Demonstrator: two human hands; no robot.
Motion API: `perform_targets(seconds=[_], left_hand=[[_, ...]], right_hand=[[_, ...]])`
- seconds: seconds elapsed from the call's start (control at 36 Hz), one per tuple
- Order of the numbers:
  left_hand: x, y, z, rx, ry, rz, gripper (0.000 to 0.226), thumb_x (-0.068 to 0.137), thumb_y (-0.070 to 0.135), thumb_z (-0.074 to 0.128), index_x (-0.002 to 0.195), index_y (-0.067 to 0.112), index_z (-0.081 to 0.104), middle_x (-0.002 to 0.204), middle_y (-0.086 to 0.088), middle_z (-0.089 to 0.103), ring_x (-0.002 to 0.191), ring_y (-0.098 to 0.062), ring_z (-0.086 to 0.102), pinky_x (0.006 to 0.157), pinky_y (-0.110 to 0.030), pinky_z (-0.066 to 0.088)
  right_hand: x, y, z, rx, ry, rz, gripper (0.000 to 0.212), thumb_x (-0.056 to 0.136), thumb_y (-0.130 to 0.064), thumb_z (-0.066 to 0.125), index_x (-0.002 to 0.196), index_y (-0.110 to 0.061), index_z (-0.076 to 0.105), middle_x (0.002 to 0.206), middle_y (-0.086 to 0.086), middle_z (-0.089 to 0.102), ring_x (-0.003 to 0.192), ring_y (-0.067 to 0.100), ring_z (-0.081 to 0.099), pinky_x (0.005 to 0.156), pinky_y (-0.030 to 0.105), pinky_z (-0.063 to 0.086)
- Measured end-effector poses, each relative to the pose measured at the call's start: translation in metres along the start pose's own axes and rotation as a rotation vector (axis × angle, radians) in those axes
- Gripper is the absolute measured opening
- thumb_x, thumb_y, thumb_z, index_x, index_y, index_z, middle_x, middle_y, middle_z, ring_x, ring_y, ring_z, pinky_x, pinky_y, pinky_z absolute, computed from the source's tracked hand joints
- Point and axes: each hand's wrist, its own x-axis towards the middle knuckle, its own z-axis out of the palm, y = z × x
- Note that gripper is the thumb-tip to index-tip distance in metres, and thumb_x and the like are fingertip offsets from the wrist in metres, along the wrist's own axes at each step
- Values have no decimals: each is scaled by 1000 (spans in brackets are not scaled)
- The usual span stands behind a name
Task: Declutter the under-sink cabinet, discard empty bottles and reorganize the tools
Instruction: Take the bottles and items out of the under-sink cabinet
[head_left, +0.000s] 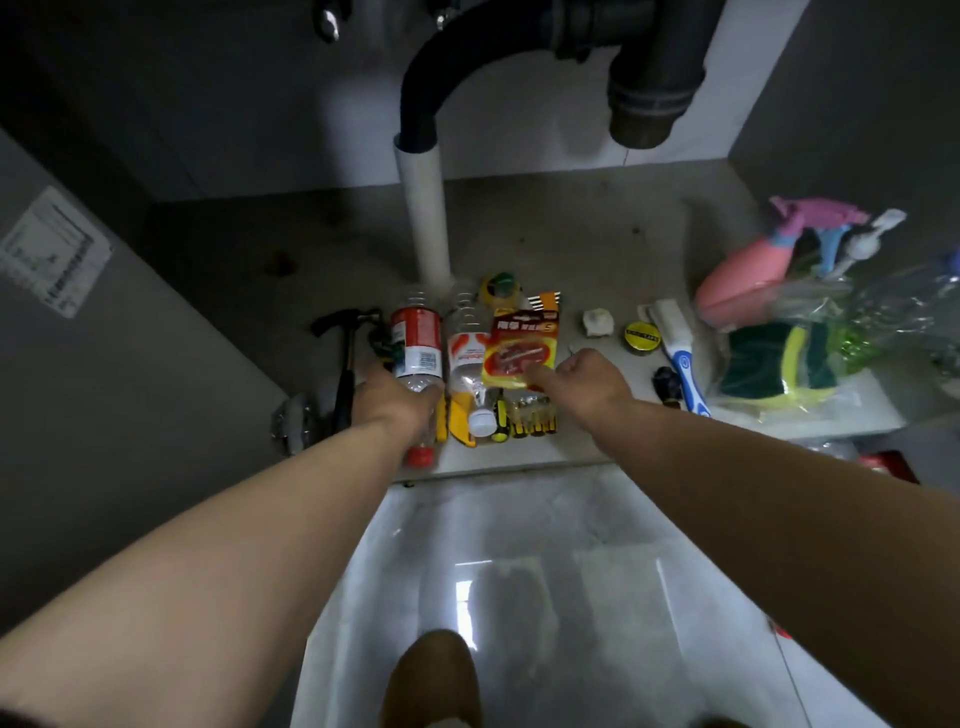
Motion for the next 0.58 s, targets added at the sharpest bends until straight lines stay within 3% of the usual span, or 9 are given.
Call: perform_targets(seconds=[0.14,0.22,0.39,0.47,0.58], left_hand=[[5,3,-1,-9,-19,-31,60,82,35,79,131,15,53,123,-10,68,109,-32,66,98,-43,54],[3,2,-3,-89,-13,-26,54,81,29,79,128,17,57,121,-9,69,107,-30,67,98,-43,55],[-23,12,-12,-240,-12,102,52,76,32,83,122,24,59,108,0,72,91,-19,69,84,-32,56],[-46,28,-17,-259,-99,217,61,72,35,85,124,21,55,109,1,71,95,-16,69,86,-34,57],[-89,61,-16,-162,-348,320,61,77,34,83,125,26,46,107,7,67,95,-9,68,71,-26,54]], right_hand=[[6,-8,15,98,58,28,43,84,-45,72,107,-10,60,102,8,64,91,26,63,69,31,44],[4,-10,10,202,21,34,32,89,-37,70,104,-11,60,95,7,63,87,24,61,71,32,47],[-20,-13,-38,400,-114,-90,11,98,-20,64,95,-16,53,82,7,69,69,13,66,59,26,52],[-38,-6,-79,462,-122,-126,10,98,-18,63,94,-16,54,75,7,66,64,12,63,57,25,50],[-65,32,-139,494,-92,-119,3,99,-18,60,100,-17,57,77,7,64,62,12,62,60,26,49]])
